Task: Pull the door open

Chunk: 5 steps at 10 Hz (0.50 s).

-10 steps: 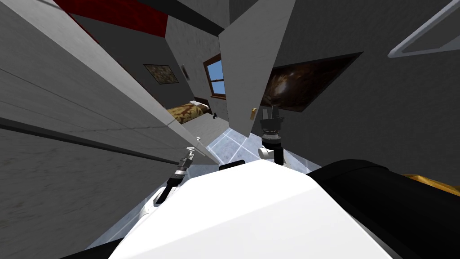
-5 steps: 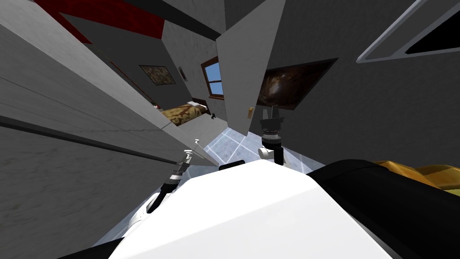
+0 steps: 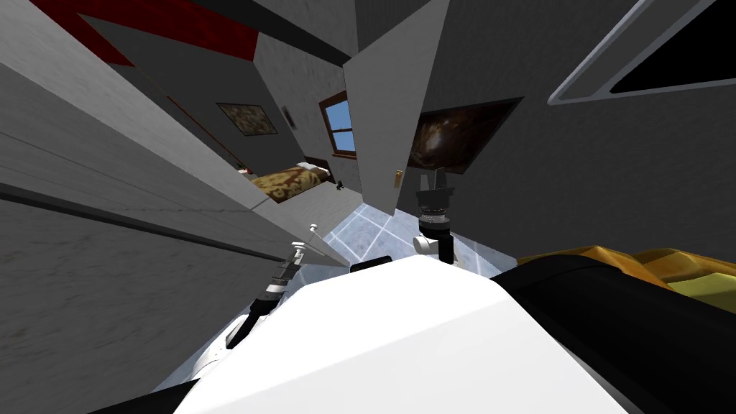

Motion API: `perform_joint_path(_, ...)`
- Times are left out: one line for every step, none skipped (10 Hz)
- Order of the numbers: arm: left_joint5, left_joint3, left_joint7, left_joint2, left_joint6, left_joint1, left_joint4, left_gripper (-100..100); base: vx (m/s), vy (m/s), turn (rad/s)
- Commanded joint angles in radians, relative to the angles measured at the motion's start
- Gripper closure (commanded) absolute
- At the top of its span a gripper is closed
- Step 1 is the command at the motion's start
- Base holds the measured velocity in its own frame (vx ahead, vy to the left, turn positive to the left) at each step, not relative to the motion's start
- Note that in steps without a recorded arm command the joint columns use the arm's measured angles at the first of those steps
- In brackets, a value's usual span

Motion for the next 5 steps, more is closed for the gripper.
perform_joint_path(-0.001, -0.001, 0.006, 0.003, -0.029, 0.001, 0.027, 100, -0.024, -0.015, -0.063)
perform_joint_path(-0.001, -0.002, 0.009, 0.005, -0.048, 0.002, 0.044, 100, -0.033, -0.019, -0.084)
perform_joint_path(-0.001, -0.002, 0.013, 0.008, -0.07, 0.003, 0.065, 100, -0.022, -0.002, -0.047)
perform_joint_path(-0.002, -0.003, 0.018, 0.011, -0.096, 0.003, 0.088, 100, -0.093, 0.086, -0.135)
perform_joint_path(-0.002, -0.004, 0.023, 0.014, -0.125, 0.004, 0.114, 100, -0.131, 0.081, -0.178)
